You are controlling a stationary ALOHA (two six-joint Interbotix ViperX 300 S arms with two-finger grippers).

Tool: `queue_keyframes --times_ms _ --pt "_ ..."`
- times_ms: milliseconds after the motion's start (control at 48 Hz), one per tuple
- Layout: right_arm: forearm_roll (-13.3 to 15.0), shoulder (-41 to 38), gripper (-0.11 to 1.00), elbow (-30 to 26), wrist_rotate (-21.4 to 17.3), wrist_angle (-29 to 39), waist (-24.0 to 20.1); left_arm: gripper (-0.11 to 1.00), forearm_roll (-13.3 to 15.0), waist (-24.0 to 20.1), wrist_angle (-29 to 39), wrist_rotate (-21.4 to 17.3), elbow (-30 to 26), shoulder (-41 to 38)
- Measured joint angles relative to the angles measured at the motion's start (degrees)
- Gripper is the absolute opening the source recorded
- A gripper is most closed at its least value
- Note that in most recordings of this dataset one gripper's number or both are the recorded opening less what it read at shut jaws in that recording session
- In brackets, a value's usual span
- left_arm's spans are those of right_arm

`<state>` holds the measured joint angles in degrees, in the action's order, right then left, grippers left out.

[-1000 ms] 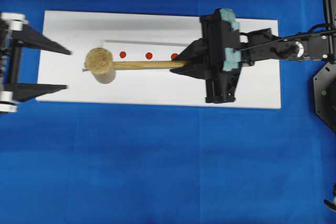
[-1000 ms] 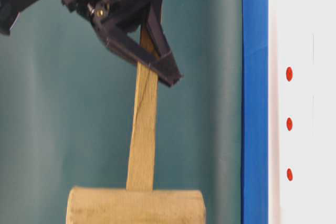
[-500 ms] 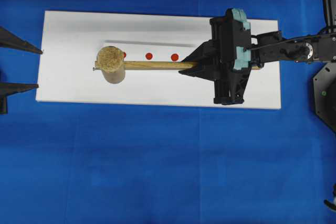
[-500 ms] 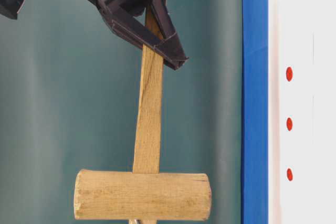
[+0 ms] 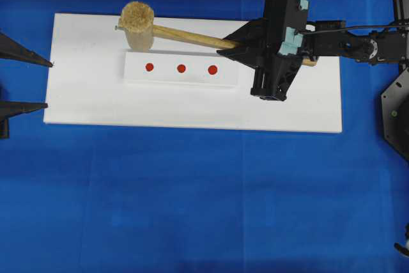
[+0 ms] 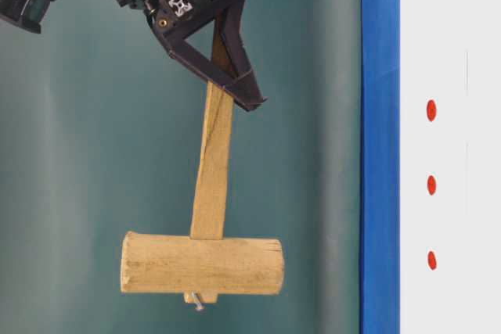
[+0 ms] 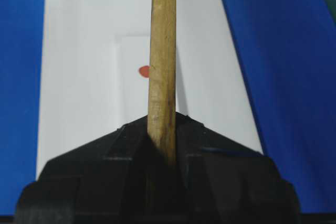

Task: Hit the mark with a hammer.
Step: 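Swing the mallet head down onto the red dots with the right gripper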

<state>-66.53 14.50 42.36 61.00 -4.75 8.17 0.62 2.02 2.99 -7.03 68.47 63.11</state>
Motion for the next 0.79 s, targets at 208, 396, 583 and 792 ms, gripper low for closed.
queue_keyframes --times_ms 208,396,583,792 --pt "-0.88 -1.05 0.01 -0.09 0.00 0.00 0.00 0.72 0.00 0.00 0.09 0.09 0.09 0.00" --pt "-2.37 -6.06 0.01 0.00 0.00 0.18 0.00 0.72 0.00 0.00 0.18 0.09 0.09 0.00" --pt "-4.48 -14.06 0.01 0.18 -0.26 2.46 0.26 0.72 0.00 0.00 0.18 0.09 0.26 0.00" --pt "-4.83 -14.41 0.01 0.18 -0.18 3.25 0.35 0.72 0.00 0.00 0.26 0.09 0.26 0.00"
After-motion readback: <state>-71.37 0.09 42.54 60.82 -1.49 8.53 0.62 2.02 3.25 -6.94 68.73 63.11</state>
